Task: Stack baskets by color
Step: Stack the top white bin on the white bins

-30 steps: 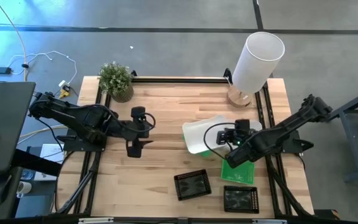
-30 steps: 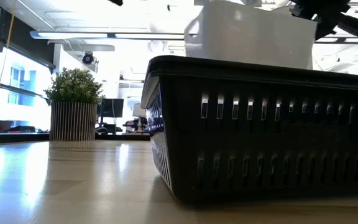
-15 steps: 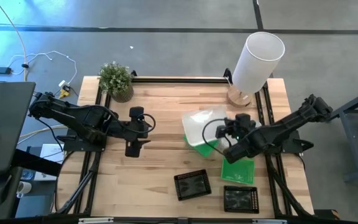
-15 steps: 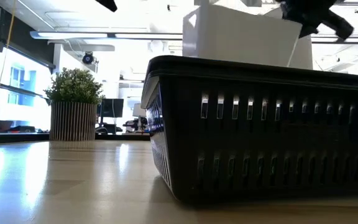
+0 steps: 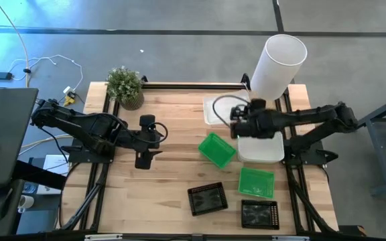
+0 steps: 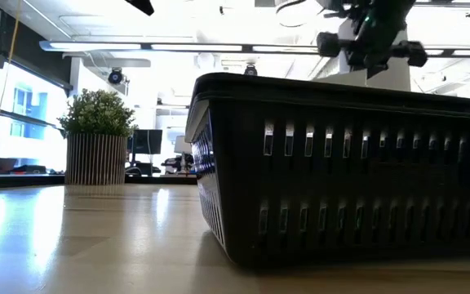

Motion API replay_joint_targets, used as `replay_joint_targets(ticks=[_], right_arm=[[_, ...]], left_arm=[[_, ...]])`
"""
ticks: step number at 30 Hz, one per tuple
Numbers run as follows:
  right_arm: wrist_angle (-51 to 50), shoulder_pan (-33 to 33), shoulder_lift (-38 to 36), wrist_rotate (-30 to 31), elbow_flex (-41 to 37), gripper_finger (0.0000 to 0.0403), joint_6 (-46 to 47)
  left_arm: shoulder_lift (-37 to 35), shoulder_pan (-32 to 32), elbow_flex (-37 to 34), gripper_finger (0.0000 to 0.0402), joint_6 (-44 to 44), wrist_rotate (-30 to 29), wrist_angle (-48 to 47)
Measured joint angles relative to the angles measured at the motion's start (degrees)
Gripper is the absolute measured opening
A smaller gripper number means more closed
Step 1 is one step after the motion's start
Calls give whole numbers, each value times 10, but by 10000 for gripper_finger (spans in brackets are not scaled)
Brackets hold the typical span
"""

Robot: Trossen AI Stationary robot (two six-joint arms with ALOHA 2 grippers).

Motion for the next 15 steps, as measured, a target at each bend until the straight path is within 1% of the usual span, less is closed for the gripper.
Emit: replay_joint_targets(ticks=[5, 7, 10, 13, 15], right_arm=[[119, -75, 0, -19, 0, 0, -117], [172, -105, 5, -38, 0, 0, -172], [237, -143, 20, -85, 0, 0, -239], [275, -168, 39, -126, 0, 0, -281], [286, -179, 51, -142, 0, 0, -296]], left_arm=[[0, 0, 0, 258, 12, 0, 0], [0, 0, 0, 258, 15, 0, 0], [0, 0, 0, 258, 15, 0, -3], [0, 0, 0, 258, 15, 0, -16], [0, 0, 0, 258, 12, 0, -28]])
